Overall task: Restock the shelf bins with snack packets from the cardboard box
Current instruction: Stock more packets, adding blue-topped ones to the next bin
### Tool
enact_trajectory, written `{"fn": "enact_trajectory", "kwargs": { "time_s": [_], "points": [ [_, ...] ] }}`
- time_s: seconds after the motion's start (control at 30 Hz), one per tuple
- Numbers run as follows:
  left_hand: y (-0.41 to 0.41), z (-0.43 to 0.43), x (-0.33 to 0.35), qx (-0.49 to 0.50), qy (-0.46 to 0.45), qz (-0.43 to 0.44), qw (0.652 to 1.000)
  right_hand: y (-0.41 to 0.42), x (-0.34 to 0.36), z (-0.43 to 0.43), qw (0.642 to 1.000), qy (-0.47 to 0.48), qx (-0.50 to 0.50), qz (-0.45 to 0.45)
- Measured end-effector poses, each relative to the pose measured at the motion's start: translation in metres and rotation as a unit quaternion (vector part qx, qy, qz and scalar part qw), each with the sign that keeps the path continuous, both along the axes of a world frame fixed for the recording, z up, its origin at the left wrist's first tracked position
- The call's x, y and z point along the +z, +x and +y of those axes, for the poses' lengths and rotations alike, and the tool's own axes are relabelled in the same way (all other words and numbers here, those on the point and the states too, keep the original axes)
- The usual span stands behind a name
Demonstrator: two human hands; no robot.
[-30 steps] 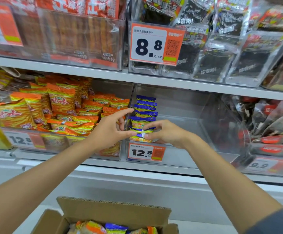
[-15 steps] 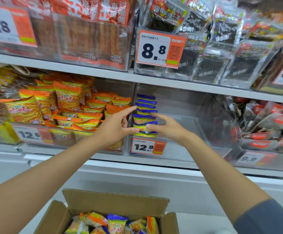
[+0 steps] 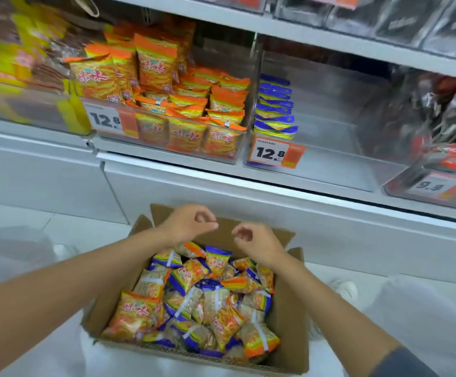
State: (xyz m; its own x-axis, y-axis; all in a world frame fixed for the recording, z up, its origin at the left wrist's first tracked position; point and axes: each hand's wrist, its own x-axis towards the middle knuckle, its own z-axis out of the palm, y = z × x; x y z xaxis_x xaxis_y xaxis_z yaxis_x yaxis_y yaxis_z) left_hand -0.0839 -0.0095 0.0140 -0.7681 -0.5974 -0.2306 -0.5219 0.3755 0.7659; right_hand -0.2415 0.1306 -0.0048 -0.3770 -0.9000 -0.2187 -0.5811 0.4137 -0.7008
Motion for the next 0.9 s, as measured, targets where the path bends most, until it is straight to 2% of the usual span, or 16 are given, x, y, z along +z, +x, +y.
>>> {"fn": "enact_trajectory", "kwargs": {
  "time_s": [0.2, 0.3, 0.37, 0.4, 0.67, 0.8, 0.9],
  "points": [
    [0.066, -0.009, -0.071, 0.094, 0.101, -0.083, 0.987, 0.044, -0.129, -0.018, 0.979, 0.147, -0.048, -0.136],
    [0.074, -0.009, -0.083, 0.105, 0.123, -0.094, 0.982, 0.061, -0.169, -0.038, 0.971, 0.197, -0.071, -0.116],
    [0.076, -0.009, -0.085, 0.109, 0.128, -0.093, 0.981, 0.066, -0.172, -0.047, 0.975, 0.202, -0.072, -0.057],
    [0.077, -0.009, -0.085, 0.111, 0.13, -0.092, 0.981, 0.068, -0.17, -0.05, 0.974, 0.206, -0.065, -0.061],
    [0.063, 0.002, -0.079, 0.127, 0.14, -0.093, 0.978, 0.07, -0.165, -0.024, 0.934, 0.224, -0.043, -0.274],
    [0.065, 0.014, -0.071, 0.127, 0.144, -0.089, 0.977, 0.088, -0.17, -0.021, 0.932, 0.202, -0.099, -0.283],
    [0.074, 0.014, -0.068, 0.152, 0.161, -0.082, 0.972, 0.089, -0.157, -0.02, 0.942, 0.208, -0.075, -0.254]
  ]
}}
